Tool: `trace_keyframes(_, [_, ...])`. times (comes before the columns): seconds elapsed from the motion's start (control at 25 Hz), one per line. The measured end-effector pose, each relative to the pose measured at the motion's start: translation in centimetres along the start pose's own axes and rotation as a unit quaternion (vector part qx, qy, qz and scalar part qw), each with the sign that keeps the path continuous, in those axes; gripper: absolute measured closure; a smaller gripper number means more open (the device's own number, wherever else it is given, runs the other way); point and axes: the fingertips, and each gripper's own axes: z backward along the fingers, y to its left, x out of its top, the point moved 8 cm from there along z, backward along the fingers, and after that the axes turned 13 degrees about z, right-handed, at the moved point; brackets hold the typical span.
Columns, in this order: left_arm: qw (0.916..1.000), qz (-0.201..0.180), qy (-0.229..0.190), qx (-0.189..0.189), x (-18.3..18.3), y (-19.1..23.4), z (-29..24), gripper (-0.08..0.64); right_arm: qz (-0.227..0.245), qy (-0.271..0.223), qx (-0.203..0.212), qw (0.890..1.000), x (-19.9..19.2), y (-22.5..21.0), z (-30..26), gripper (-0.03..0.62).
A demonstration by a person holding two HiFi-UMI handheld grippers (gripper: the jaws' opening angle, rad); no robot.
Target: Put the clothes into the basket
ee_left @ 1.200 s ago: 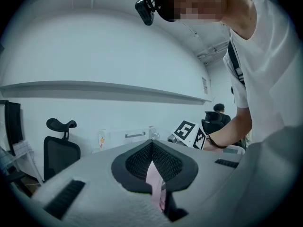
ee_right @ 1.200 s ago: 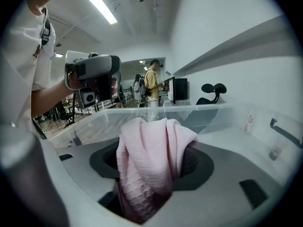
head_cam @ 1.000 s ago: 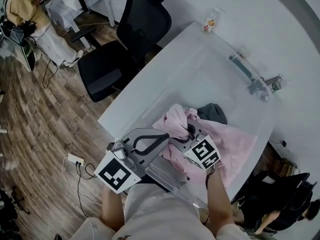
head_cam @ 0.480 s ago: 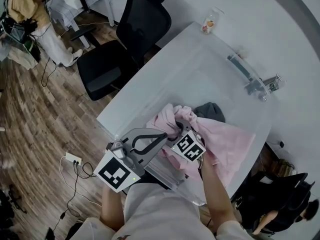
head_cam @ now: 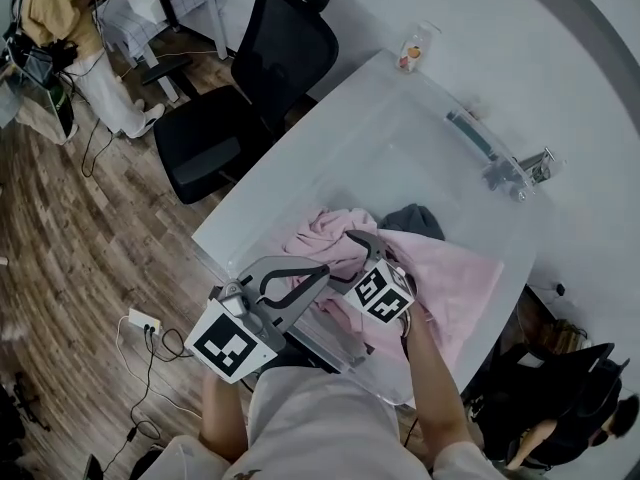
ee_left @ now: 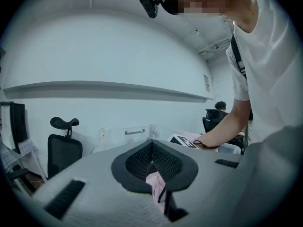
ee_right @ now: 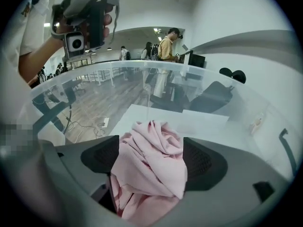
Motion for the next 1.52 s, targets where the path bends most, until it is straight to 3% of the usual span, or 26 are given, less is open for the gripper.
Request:
trace_keyframes(0.16, [1.0000,-0.002,-0.004,-0.002,0.4,-0.7,-0.1,0.555,0.001,-0.027,-0.032,0.999,1.0,-0.4,2.7,0.189])
trace_keyframes(0.32, [0.9999,-0.003,-0.012,-0.005,0.9,-1.2,0.0,0.555,-0.036,-0.098,-0.069,0.992,2.3,-0.6,6.5,0.219])
trace_keyframes(0.44, [0.9998,-0.004,-0.016,-0.007,1.4,-1.6,-0.2,0.555,-0.068,-0.165,-0.112,0.978,3.3,-0.9,10.3,0.355])
trace_keyframes(0.6, [0.9994,-0.017,-0.022,-0.022,2.5,-2.4,-0.8,0.555,-0.081,-0.243,-0.154,0.954,4.4,-0.9,15.3,0.472])
trace_keyframes(0.92, [0.9982,0.008,-0.033,-0.050,3.2,-4.4,-2.7,0.555,-0.094,-0.337,-0.198,0.915,4.9,0.9,22.1,0.577])
trace_keyframes(1.28, [0.9955,0.029,-0.041,-0.080,2.9,-6.6,-4.0,0.555,-0.122,-0.358,-0.222,0.899,2.8,3.4,24.6,0.588])
trace_keyframes(1.52, [0.9944,0.024,-0.045,-0.092,3.1,-7.1,-4.5,0.555,-0.129,-0.351,-0.231,0.898,2.0,4.0,25.0,0.588])
